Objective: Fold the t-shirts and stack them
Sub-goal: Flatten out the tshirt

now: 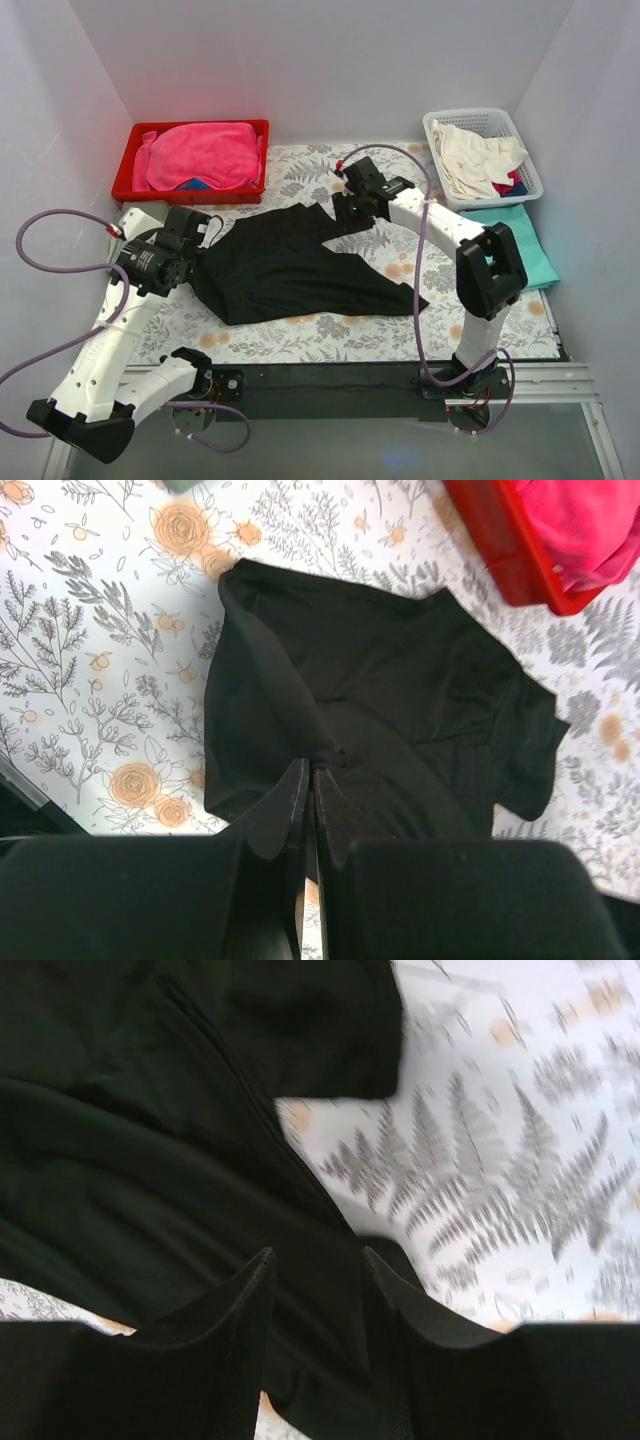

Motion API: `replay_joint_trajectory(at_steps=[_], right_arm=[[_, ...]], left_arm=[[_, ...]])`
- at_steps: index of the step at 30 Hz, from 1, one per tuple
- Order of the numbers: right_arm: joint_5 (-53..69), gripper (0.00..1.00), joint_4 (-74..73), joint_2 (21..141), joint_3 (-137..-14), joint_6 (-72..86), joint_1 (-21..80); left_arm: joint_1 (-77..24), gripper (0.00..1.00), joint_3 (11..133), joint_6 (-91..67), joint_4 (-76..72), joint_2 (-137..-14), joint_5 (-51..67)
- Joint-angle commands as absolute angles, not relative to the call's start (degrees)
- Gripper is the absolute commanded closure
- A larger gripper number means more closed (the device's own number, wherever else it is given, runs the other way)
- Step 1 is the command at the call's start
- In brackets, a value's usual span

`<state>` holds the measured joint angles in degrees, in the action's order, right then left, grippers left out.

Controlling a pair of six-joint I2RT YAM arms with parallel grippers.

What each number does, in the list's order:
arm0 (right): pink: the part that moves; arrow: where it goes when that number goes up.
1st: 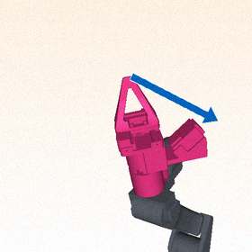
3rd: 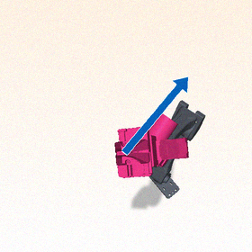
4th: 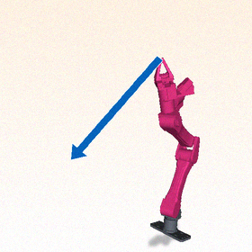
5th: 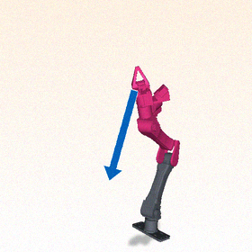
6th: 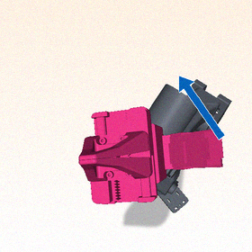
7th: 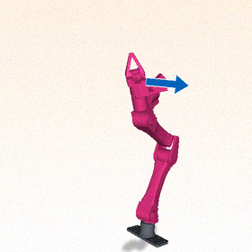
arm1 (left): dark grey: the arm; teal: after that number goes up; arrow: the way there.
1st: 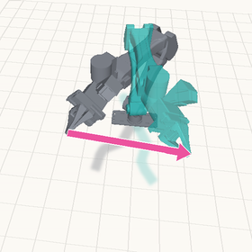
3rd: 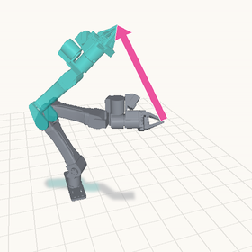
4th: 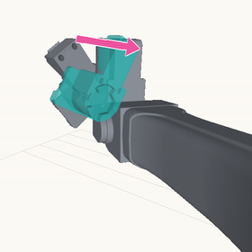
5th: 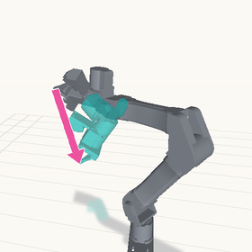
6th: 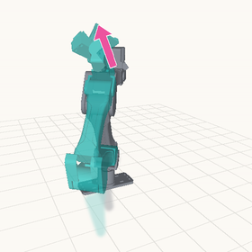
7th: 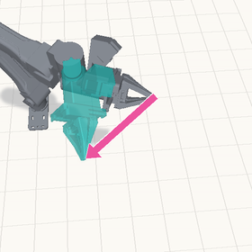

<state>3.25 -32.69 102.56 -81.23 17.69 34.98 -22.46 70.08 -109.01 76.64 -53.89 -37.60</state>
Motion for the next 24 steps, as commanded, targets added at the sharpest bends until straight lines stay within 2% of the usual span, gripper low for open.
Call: replay_joint_trajectory(at_steps=[1, 5, 11, 18, 24], right_arm=[[6.24, 0.54, -29.27, 107.74, -89.90, 11.78, 38.14], [4.93, 0.55, -29.44, 115.12, -99.20, 9.23, 42.44], [1.94, 0.55, -29.88, 124.70, -104.76, 7.47, 45.26], [-2.54, 0.56, -27.52, 128.93, -106.78, 6.24, 46.76], [-4.40, 0.56, -26.72, 132.80, -113.99, 5.89, 46.84]], left_arm=[[-22.41, 1.00, 68.73, -107.15, 75.86, -53.27, -35.16], [-22.41, 1.00, 67.94, -106.35, 75.14, -53.17, -34.10], [-22.33, 1.00, 67.68, -105.91, 75.06, -53.09, -33.05], [-22.33, 1.00, 68.20, -105.12, 75.50, -52.91, -32.70], [-22.33, 1.00, 68.82, -103.98, 75.85, -52.56, -31.99]])
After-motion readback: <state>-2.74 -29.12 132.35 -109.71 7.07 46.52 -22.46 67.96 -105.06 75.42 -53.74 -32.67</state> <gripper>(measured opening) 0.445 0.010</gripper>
